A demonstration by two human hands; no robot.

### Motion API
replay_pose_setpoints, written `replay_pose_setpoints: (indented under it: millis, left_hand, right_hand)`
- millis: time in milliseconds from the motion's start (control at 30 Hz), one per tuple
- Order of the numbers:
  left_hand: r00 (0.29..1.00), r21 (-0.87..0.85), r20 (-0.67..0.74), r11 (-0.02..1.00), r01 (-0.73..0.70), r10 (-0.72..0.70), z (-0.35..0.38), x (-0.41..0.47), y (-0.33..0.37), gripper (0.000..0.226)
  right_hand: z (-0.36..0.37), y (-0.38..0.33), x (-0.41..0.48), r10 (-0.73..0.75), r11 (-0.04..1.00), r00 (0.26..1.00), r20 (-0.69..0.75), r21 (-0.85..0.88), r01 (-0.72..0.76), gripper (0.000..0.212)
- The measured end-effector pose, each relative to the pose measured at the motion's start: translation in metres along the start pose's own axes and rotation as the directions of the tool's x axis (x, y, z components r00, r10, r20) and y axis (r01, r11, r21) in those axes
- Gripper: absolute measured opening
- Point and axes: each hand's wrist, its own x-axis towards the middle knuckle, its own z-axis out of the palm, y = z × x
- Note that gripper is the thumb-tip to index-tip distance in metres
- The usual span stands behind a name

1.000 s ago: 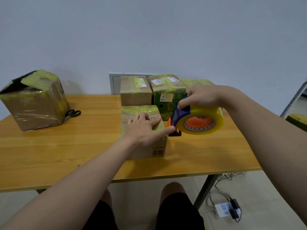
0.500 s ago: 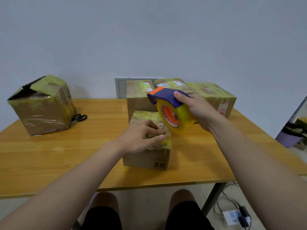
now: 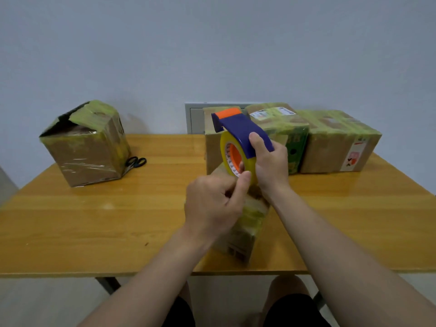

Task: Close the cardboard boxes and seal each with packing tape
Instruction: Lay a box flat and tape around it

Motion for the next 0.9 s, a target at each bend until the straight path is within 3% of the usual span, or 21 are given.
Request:
replay_pose_setpoints:
  millis: [200, 333, 467, 567, 633, 767, 900]
  left_hand:
    - [0.971, 0.061, -0.102, 0.976, -0.211, 0.216, 0.043, -0.021, 0.017, 0.061]
    - [0.96, 0.091, -0.083, 0.961, -0.259, 0.267, 0.043, -0.039, 0.008, 0.06]
    - [0.973, 0.04, -0.037, 0.974, -0.225, 0.226, 0.039, -0.043, 0.007, 0.061]
    - [0.994, -0.1, 0.06, 0.991, -0.089, 0.095, 0.024, -0.027, 0.008, 0.063]
    - [0.993, -0.09, 0.105, 0.995, -0.044, 0.053, 0.013, -0.015, -0.003, 0.062]
    - [0.988, 0.039, -0.02, 0.987, -0.153, 0.154, 0.008, -0.013, -0.024, 0.058]
    - [0.99, 0.123, -0.072, 0.986, -0.113, 0.122, 0.017, -0.03, -0.025, 0.044]
  right_hand:
    - [-0.003, 0.008, -0.007, 0.036, 0.995, 0.999, 0.021, 0.096, -0.038, 0.04]
    - [-0.003, 0.012, -0.007, -0.007, 0.998, 1.0, 0.01, 0.057, 0.007, 0.024]
    - [-0.005, 0.014, -0.008, -0.037, 0.998, 0.999, 0.019, 0.057, 0.036, 0.02]
    - [-0.006, 0.014, -0.005, -0.027, 0.998, 1.0, 0.002, 0.053, 0.027, 0.021]
    - [-0.004, 0.016, -0.004, -0.026, 0.999, 1.0, 0.0, 0.041, 0.026, 0.023]
    - [0.001, 0.017, -0.004, -0.028, 0.999, 0.999, -0.027, 0.02, 0.029, 0.029]
    - [0.006, 0.013, -0.008, -0.046, 0.999, 0.998, -0.045, -0.009, 0.046, 0.023]
